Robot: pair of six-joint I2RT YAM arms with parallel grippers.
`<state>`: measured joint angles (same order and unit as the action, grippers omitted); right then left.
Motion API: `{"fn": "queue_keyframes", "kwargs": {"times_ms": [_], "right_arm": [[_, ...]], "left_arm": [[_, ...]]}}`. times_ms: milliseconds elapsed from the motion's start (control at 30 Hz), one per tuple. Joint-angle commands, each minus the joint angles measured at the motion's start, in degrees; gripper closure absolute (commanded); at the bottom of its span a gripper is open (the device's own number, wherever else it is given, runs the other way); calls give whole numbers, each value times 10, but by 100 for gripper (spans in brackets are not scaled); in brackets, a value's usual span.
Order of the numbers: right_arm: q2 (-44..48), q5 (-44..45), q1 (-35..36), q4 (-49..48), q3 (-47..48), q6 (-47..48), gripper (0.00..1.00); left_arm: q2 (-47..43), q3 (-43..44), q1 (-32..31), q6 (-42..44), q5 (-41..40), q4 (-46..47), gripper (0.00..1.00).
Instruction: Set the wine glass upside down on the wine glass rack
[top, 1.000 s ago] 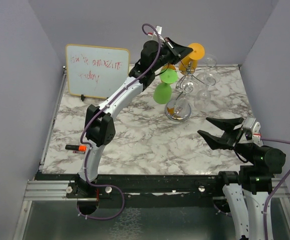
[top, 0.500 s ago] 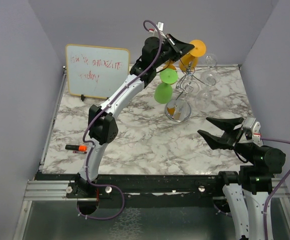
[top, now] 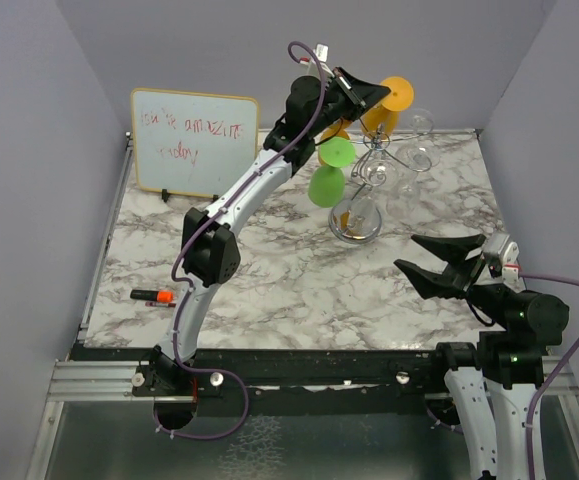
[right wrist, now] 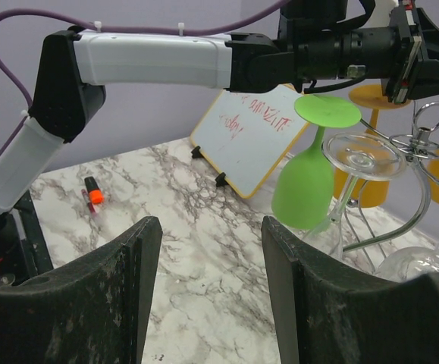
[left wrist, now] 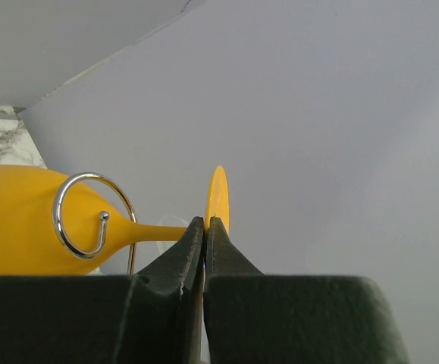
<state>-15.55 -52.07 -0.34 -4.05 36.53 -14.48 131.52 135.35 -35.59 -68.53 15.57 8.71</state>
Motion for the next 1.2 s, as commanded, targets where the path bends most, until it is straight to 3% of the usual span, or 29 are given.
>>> {"fn": "queue_keyframes", "kwargs": {"times_ms": [0,500,1167], "right_arm": [[10,12,3,14,4,9,39],[10,14,3,20,11,14,39],[12,20,3,26,16,17,39]], "left_arm": [[7,19,-4,9,-12,38,100],[-13,0,-20,61,-105,20,100],[5,27,-26,67,-152,-23,100]]}}
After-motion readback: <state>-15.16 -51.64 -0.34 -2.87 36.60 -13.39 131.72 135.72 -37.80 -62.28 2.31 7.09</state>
